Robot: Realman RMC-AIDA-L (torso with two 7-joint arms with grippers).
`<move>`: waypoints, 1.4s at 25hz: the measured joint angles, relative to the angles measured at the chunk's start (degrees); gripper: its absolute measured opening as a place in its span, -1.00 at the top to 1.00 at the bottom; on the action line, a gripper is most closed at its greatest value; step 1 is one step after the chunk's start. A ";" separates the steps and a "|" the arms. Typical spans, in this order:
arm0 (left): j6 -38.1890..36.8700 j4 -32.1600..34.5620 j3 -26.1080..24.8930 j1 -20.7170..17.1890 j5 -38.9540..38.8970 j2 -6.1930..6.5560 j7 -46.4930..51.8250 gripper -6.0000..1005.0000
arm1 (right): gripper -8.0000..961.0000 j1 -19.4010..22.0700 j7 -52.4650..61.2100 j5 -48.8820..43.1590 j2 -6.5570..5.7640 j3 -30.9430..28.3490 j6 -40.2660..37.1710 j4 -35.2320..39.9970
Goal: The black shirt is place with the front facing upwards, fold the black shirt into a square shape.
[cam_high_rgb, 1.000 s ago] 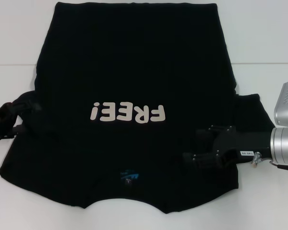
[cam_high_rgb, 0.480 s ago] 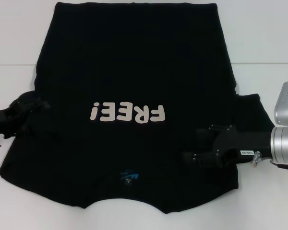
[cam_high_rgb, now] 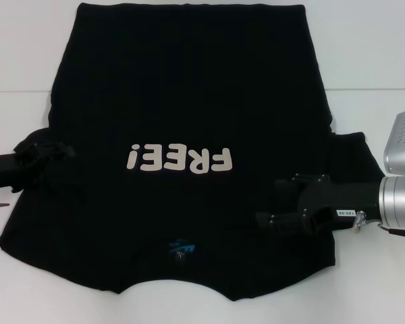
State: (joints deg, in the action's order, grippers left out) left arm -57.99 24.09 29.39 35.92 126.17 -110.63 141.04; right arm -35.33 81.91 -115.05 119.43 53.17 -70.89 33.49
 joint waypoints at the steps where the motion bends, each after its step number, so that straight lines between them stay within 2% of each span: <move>1: 0.29 0.20 0.02 0.04 -0.01 -0.16 -0.02 -0.48 | -0.95 0.00 0.00 0.00 0.00 0.00 0.01 0.00; 6: 0.85 0.88 0.05 0.11 0.06 -0.45 -0.04 -0.30 | -0.94 -0.01 0.00 0.00 0.00 0.00 0.03 0.00; 11: 1.10 1.23 0.06 0.09 0.06 -0.46 -0.08 0.19 | -0.94 -0.01 0.00 0.00 0.00 0.00 0.05 0.00; 19: 2.24 1.72 0.35 0.23 0.06 -0.53 -1.94 0.78 | -0.94 -0.09 0.00 0.00 0.08 0.00 0.05 0.00; 22: 1.91 3.37 0.63 0.59 -0.06 -1.26 -3.20 0.97 | -0.94 -0.10 0.00 0.00 0.09 0.00 0.05 -0.01; 26: 0.45 6.95 3.50 1.79 0.04 -2.88 -5.10 0.98 | -0.94 -0.10 0.00 0.00 0.09 0.00 0.05 -0.11; 32: 0.46 7.91 15.12 5.32 0.06 -3.40 -4.87 0.98 | -0.94 -0.07 0.00 0.01 0.09 0.00 -0.04 -0.19; 35: 1.25 7.99 16.12 6.00 0.06 -4.00 -4.78 0.97 | -0.94 0.03 0.00 0.06 0.09 0.04 -0.19 -0.25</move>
State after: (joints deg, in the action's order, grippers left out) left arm -56.75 32.08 45.52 41.91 126.23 -114.62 136.26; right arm -35.30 81.91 -114.98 119.53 53.21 -71.07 33.24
